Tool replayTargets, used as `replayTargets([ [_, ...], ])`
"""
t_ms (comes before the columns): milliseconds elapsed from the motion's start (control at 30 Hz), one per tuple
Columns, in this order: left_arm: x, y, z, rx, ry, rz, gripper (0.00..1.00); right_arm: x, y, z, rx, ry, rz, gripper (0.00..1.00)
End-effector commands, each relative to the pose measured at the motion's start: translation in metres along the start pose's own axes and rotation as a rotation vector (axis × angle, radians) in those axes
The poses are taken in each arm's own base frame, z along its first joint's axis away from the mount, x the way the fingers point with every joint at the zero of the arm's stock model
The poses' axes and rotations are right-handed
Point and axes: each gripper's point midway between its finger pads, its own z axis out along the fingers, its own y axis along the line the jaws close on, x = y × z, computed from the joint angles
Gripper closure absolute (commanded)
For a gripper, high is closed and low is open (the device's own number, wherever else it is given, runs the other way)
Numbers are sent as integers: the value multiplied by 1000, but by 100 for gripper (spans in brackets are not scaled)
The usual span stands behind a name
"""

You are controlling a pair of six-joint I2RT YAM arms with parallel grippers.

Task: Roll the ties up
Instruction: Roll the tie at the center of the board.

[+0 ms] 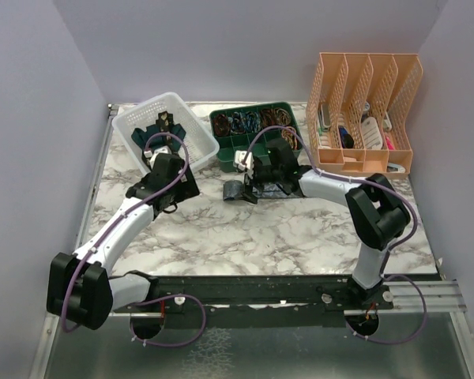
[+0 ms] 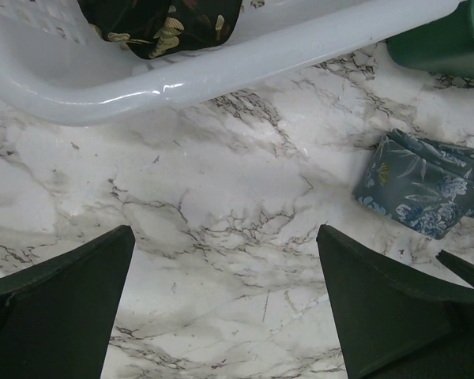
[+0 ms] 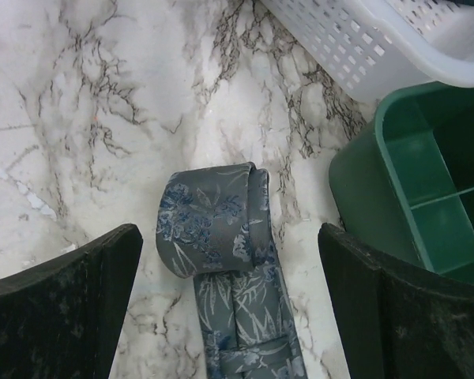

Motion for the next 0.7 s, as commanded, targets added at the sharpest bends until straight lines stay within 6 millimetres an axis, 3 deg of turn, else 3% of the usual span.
replayTargets([
  [0, 0, 1, -3, 42, 0, 22, 1, 11, 13, 8, -132, 13, -107, 0],
  [200, 4, 12, 2, 36, 15, 13, 1, 27, 27, 20, -218, 48, -113, 0],
  [500, 4, 18, 7, 44, 28, 6, 1, 37, 8, 41, -181, 97, -92, 0],
  [667, 8, 22, 10, 39, 38, 3, 1, 46, 21, 49, -244, 111, -72, 5],
])
